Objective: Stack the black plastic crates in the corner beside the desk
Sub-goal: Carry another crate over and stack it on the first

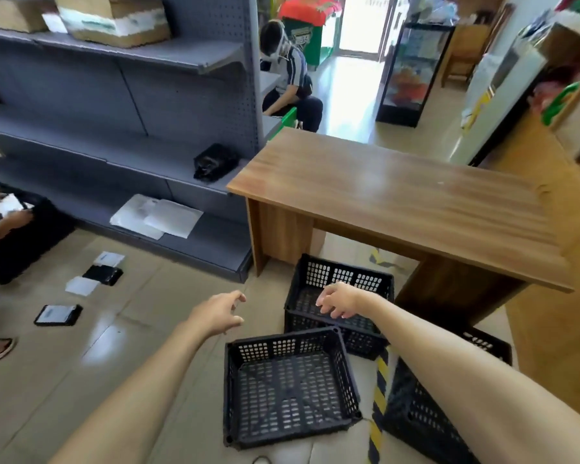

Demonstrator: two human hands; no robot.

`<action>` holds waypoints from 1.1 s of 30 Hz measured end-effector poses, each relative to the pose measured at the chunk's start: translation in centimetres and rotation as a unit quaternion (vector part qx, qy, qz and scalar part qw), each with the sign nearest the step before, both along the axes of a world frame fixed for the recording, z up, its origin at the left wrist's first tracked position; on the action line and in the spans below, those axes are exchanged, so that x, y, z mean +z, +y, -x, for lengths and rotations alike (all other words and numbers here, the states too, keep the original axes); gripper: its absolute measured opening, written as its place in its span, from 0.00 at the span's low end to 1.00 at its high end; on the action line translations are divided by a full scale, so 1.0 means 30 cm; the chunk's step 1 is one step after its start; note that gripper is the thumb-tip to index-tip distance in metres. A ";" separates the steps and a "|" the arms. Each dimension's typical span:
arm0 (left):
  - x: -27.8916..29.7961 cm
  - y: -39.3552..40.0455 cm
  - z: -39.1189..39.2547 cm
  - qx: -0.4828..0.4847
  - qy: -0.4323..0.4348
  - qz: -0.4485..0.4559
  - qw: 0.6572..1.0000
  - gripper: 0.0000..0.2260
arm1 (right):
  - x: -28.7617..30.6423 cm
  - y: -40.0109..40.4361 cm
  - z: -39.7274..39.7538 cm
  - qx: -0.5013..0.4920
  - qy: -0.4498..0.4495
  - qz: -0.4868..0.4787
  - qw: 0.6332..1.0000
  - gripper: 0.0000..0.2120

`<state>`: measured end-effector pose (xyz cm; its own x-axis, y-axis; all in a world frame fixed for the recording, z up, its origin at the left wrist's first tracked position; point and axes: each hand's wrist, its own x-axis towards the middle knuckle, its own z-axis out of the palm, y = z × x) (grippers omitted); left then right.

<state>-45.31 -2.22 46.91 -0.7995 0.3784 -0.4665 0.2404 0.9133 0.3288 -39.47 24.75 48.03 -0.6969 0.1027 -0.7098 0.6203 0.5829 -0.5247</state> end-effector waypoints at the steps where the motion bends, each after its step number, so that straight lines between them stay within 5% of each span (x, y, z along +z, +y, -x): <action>1: -0.010 0.015 0.052 -0.012 0.003 0.009 1.000 0.21 | -0.020 0.002 0.027 -0.013 0.005 0.006 1.000 0.12; 4: -0.079 0.073 0.167 -0.055 0.005 0.041 0.998 0.22 | -0.106 0.009 0.064 -0.063 0.030 0.019 0.997 0.11; 13: -0.456 0.278 0.272 -0.184 -0.064 0.107 0.975 0.25 | -0.551 0.141 -0.023 -0.178 -0.076 0.032 0.981 0.09; 21: -0.877 0.435 0.361 -0.202 -0.117 0.122 0.965 0.26 | -1.036 0.080 -0.107 -0.344 -0.205 0.156 0.903 0.08; 26: -1.175 0.527 0.394 -0.176 -0.146 0.121 0.966 0.28 | -1.240 0.092 -0.117 -0.384 -0.269 0.216 0.857 0.19; 33: -1.523 0.626 0.409 -0.165 -0.157 0.144 0.963 0.33 | -1.571 0.119 -0.181 -0.449 -0.324 0.157 0.818 0.19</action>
